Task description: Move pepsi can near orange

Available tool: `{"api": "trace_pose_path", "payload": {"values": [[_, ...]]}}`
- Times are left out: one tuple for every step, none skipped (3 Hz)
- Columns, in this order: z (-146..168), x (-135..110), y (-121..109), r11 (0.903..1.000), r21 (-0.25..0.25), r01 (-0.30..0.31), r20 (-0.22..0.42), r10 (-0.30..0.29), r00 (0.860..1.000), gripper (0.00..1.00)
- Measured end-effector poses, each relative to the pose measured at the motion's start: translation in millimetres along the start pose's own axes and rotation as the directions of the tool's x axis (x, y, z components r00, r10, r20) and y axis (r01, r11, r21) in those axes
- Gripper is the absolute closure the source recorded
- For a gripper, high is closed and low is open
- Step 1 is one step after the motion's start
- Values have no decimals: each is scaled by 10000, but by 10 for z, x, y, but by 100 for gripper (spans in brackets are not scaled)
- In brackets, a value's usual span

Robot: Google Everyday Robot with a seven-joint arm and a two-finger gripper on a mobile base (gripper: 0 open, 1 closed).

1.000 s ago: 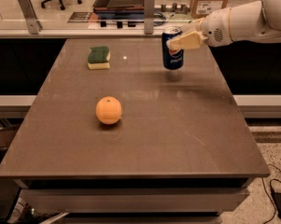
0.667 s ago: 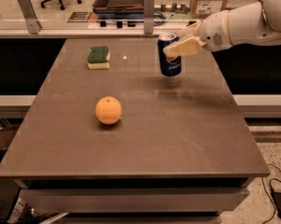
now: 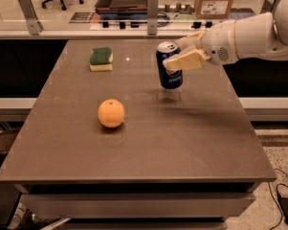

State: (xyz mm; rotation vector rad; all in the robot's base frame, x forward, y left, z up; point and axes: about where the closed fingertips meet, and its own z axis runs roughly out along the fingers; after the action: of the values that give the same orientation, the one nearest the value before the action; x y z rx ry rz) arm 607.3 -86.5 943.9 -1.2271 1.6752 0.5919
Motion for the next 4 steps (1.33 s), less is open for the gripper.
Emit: {"api": "trace_pose_path", "payload": {"values": [[-51,-28,202,9994,352,-12,316,0,9995,100],[-48,-33,422,9955,924,-187,610,131,9981,100],[-4,15,648,9890,1386,-518,764,415,9962,100],[26,55,784,9838,1643,-724,844,591,9947,100]]}}
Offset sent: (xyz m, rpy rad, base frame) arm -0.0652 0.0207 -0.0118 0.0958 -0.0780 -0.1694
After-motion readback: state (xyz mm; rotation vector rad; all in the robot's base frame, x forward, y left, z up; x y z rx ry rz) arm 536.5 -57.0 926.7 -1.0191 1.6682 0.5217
